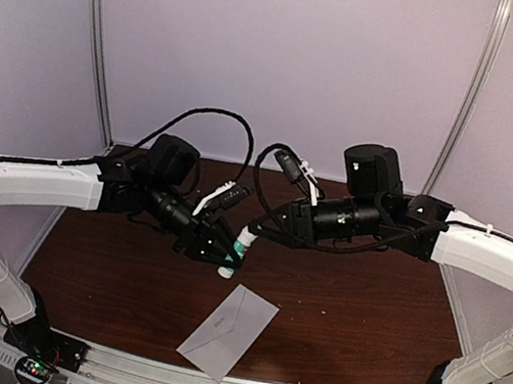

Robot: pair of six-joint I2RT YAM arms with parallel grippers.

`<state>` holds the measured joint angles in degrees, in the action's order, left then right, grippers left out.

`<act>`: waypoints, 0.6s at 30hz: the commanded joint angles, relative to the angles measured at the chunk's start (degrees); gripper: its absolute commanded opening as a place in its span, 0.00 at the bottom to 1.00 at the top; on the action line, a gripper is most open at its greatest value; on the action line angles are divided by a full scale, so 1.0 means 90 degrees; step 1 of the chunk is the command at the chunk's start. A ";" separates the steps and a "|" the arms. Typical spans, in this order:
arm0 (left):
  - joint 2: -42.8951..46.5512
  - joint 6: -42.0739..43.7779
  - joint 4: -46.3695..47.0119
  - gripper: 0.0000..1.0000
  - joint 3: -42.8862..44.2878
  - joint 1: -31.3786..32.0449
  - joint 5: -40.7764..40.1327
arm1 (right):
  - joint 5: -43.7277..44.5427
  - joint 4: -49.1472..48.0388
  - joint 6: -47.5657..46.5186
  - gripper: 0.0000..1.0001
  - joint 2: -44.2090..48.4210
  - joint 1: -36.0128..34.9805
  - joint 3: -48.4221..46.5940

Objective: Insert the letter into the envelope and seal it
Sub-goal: Close the solid glue cap on the solid glue.

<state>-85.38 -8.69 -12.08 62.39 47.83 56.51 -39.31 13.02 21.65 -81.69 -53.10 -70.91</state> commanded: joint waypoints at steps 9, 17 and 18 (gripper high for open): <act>0.0096 0.0137 0.0729 0.00 0.0209 0.0022 -0.0521 | -0.0642 0.1615 -0.0638 0.07 -0.0793 -0.0667 -0.0443; 0.0321 0.0205 0.0855 0.00 0.0085 0.0027 -0.1054 | -0.1136 0.1472 -0.0504 0.06 -0.1002 -0.0853 -0.0271; 0.0368 0.0190 0.0920 0.00 0.0046 0.0026 -0.1158 | -0.1155 0.1449 -0.0472 0.06 -0.1015 -0.0888 -0.0250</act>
<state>-85.21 -6.33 -18.83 60.88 48.95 52.66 -40.93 22.22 17.10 -87.90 -55.64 -75.46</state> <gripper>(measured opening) 0.233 0.230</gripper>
